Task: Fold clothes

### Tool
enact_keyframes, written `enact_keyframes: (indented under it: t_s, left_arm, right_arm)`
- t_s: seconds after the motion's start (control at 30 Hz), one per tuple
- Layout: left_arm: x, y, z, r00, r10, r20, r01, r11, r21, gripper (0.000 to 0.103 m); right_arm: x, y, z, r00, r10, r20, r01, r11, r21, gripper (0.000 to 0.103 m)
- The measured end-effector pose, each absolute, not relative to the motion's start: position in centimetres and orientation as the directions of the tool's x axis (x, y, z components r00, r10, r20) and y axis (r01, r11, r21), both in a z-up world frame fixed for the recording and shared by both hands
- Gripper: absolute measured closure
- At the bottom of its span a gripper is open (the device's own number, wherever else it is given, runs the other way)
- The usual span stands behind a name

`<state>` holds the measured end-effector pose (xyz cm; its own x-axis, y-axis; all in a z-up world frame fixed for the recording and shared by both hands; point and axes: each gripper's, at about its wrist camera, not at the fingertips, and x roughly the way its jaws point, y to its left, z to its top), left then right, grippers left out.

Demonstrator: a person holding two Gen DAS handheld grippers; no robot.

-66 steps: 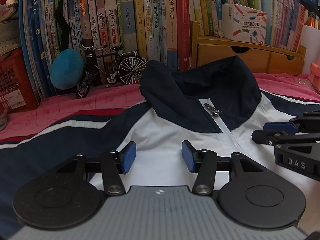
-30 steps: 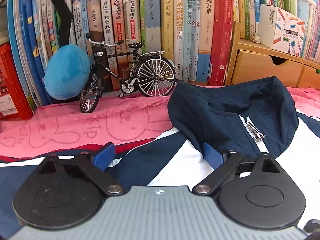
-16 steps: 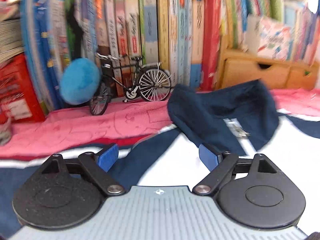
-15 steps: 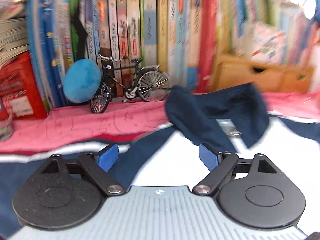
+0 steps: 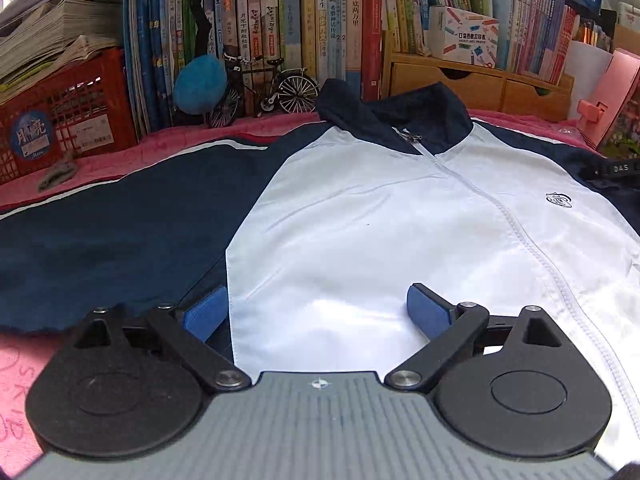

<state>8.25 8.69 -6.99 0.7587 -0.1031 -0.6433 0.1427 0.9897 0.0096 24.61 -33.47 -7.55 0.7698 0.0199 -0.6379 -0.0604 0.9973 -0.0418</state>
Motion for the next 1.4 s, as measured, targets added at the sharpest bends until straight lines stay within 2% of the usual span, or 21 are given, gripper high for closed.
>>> enact_keyframes:
  t_s: [0.07, 0.13, 0.17, 0.2, 0.27, 0.43, 0.5, 0.57, 0.6, 0.63, 0.67, 0.73, 0.83, 0.93, 1.03, 1.1, 1.13, 1.2, 1.27, 1.33, 1.4]
  left_arm:
    - [8.2, 8.7, -7.0, 0.759, -0.1, -0.644, 0.141, 0.99, 0.011, 0.003]
    - [8.2, 8.8, -7.1, 0.758, -0.102, -0.644, 0.14, 0.99, 0.009, 0.003]
    - [8.2, 8.8, -7.1, 0.758, -0.102, -0.644, 0.14, 0.99, 0.009, 0.003]
    - [8.3, 8.8, -7.1, 0.758, -0.102, -0.644, 0.141, 0.99, 0.008, 0.003]
    - [8.1, 9.0, -7.1, 0.757, -0.103, -0.645, 0.14, 0.99, 0.006, 0.002]
    - [8.1, 9.0, -7.0, 0.757, -0.103, -0.645, 0.139, 0.99, 0.006, 0.002]
    - [8.2, 8.9, -7.0, 0.757, -0.102, -0.645, 0.139, 0.99, 0.007, 0.002]
    - [8.2, 8.9, -7.0, 0.757, -0.103, -0.645, 0.14, 0.99, 0.006, 0.002]
    - [8.2, 8.9, -7.0, 0.757, -0.102, -0.645, 0.14, 0.99, 0.008, 0.002]
    - [8.2, 8.9, -7.0, 0.757, -0.101, -0.645, 0.14, 0.99, 0.01, 0.002]
    - [8.2, 8.7, -6.9, 0.756, -0.093, -0.647, 0.137, 0.99, 0.017, 0.003]
    - [8.3, 7.9, -6.1, 0.757, -0.07, -0.65, 0.135, 0.99, 0.05, 0.011]
    - [8.4, 5.3, -4.1, 0.761, -0.17, -0.627, 0.211, 0.978, -0.009, 0.015]
    - [8.5, 1.5, -3.3, 0.72, -0.303, -0.625, 0.335, 0.94, -0.07, 0.014]
    - [7.7, -1.1, -4.6, 0.676, -0.334, -0.657, 0.404, 0.914, -0.05, 0.014]
    - [6.9, -1.6, -5.9, 0.654, -0.325, -0.683, 0.421, 0.906, -0.029, 0.014]
    - [6.6, -1.7, -6.1, 0.657, -0.316, -0.684, 0.424, 0.906, -0.011, 0.014]
    - [6.0, -2.1, -5.9, 0.667, -0.296, -0.684, 0.429, 0.903, 0.027, 0.014]
    - [6.6, -2.8, -4.8, 0.664, -0.334, -0.669, 0.46, 0.888, 0.014, 0.014]
    - [8.1, -4.6, -3.3, 0.675, -0.385, -0.629, 0.506, 0.862, 0.015, 0.014]
    - [10.3, -7.1, -2.2, 0.682, -0.43, -0.592, 0.549, 0.835, 0.026, 0.013]
  right_arm:
    - [27.5, -35.5, -7.8, 0.77, 0.007, -0.638, -0.013, 1.0, -0.006, 0.036]
    - [28.2, -36.2, -6.6, 0.767, -0.021, -0.641, 0.035, 0.999, 0.009, 0.034]
    - [28.4, -36.3, -5.8, 0.765, -0.037, -0.643, 0.058, 0.998, 0.012, 0.036]
    - [28.5, -36.5, -5.0, 0.763, -0.052, -0.644, 0.081, 0.997, 0.016, 0.044]
    - [28.9, -36.8, -3.5, 0.758, -0.083, -0.647, 0.128, 0.991, 0.023, 0.045]
    - [19.5, -33.0, -0.8, 0.79, 0.106, -0.605, -0.125, 0.992, 0.01, 0.044]
    - [17.3, -33.7, -1.5, 0.766, 0.141, -0.627, -0.199, 0.98, -0.023, 0.044]
    - [17.3, -34.8, -3.7, 0.745, 0.05, -0.665, -0.155, 0.983, -0.099, 0.044]
    - [17.4, -35.4, -4.9, 0.732, -0.006, -0.681, -0.124, 0.982, -0.142, 0.04]
    - [17.7, -36.6, -5.3, 0.734, -0.07, -0.676, -0.047, 0.987, -0.153, 0.034]
    - [18.0, -38.1, -5.4, 0.736, -0.137, -0.663, 0.05, 0.988, -0.149, 0.034]
    - [18.2, -40.8, -5.1, 0.732, -0.219, -0.645, 0.197, 0.974, -0.108, 0.044]
    - [16.7, -42.8, -3.8, 0.758, -0.021, -0.652, 0.144, 0.98, 0.135, 0.044]
    - [17.9, -41.4, -3.8, 0.729, 0.004, -0.684, 0.102, 0.988, 0.115, 0.044]
    - [21.9, -41.3, -5.1, 0.74, -0.044, -0.672, 0.086, 0.996, 0.029, 0.048]
    - [24.6, -41.3, -6.0, 0.75, -0.077, -0.657, 0.077, 0.997, -0.029, 0.041]
    - [26.3, -42.4, -6.2, 0.749, -0.071, -0.658, 0.095, 0.995, 0.0, 0.041]
    - [27.1, -43.4, -5.3, 0.756, -0.07, -0.65, 0.128, 0.991, 0.042, 0.051]
    - [27.4, -44.0, -4.1, 0.765, -0.075, -0.64, 0.157, 0.985, 0.072, 0.051]
    - [24.7, -43.8, -2.8, 0.809, -0.027, -0.587, 0.108, 0.989, 0.104, 0.041]
    - [20.6, -43.5, -1.9, 0.834, 0.019, -0.552, 0.061, 0.99, 0.126, 0.039]
